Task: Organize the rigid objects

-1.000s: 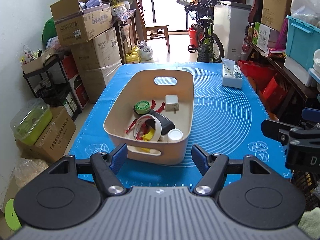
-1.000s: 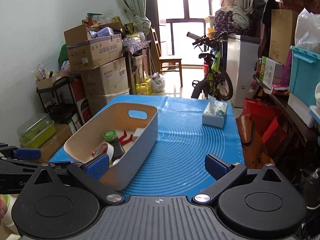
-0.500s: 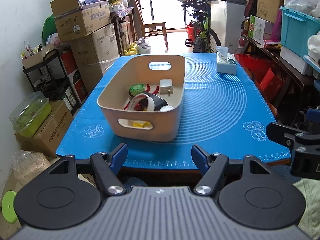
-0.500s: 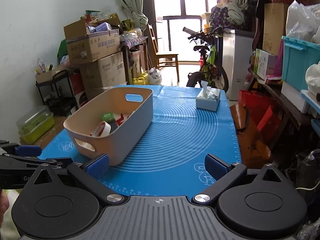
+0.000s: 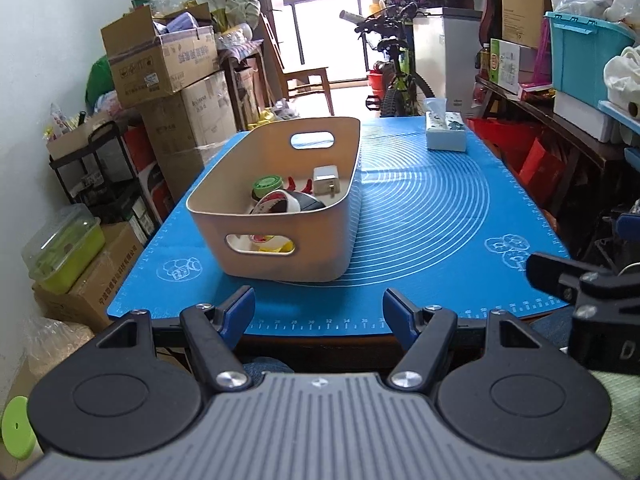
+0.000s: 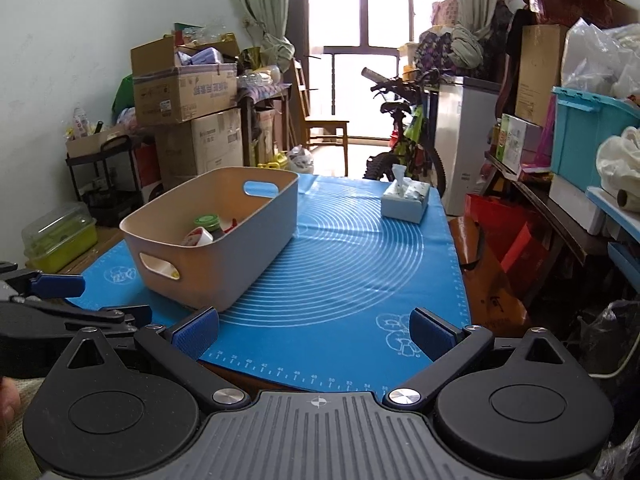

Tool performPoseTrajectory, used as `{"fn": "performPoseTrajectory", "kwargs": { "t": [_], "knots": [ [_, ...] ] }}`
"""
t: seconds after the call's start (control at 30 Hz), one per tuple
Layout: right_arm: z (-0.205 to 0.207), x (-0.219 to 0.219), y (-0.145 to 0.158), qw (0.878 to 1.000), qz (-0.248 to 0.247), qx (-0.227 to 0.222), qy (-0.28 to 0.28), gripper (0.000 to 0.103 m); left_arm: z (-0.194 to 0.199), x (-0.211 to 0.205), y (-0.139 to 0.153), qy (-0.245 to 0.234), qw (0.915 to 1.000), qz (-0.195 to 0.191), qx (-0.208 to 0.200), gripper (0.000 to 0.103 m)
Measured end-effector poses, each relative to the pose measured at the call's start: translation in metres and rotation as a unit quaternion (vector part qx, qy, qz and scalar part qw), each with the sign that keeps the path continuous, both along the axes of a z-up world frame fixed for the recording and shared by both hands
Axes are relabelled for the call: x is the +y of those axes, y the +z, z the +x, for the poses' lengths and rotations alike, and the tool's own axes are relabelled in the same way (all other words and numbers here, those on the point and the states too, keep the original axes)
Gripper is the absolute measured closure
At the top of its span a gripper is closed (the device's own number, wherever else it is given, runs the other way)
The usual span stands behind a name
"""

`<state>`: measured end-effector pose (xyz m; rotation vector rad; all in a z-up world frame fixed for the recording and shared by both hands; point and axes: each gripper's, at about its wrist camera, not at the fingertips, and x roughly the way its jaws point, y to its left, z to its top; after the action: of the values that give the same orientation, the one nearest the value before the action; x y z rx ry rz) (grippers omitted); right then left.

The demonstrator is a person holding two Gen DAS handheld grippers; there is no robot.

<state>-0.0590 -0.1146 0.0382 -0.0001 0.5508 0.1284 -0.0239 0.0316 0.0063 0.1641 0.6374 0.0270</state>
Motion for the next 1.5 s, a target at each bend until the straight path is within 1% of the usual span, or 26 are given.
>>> {"fn": "performPoseTrajectory", "kwargs": {
  "t": [0.07, 0.23, 0.53, 1.5],
  "knots": [
    [-0.0007, 0.0002, -0.0023, 1.000, -0.003, 0.003, -0.004, 0.003, 0.0006, -0.0004, -0.0041, 0.000, 1.0000, -0.004, 0.006, 0.031],
    [-0.0011, 0.0026, -0.0045, 1.000, -0.014, 0.001, -0.011, 0.003, -0.0009, 0.0000, -0.0059, -0.004, 0.9999, -0.010, 0.003, 0.031],
    [-0.0015, -0.0018, -0.0045, 1.000, -0.003, -0.003, -0.022, 0.003, -0.0030, -0.0029, -0.0074, -0.010, 0.9999, -0.012, 0.000, 0.031],
    [-0.0023, -0.0017, -0.0080, 1.000, -0.004, -0.005, -0.026, 0.003, -0.0025, -0.0034, -0.0063, -0.009, 0.9998, -0.016, -0.001, 0.031]
  ]
}}
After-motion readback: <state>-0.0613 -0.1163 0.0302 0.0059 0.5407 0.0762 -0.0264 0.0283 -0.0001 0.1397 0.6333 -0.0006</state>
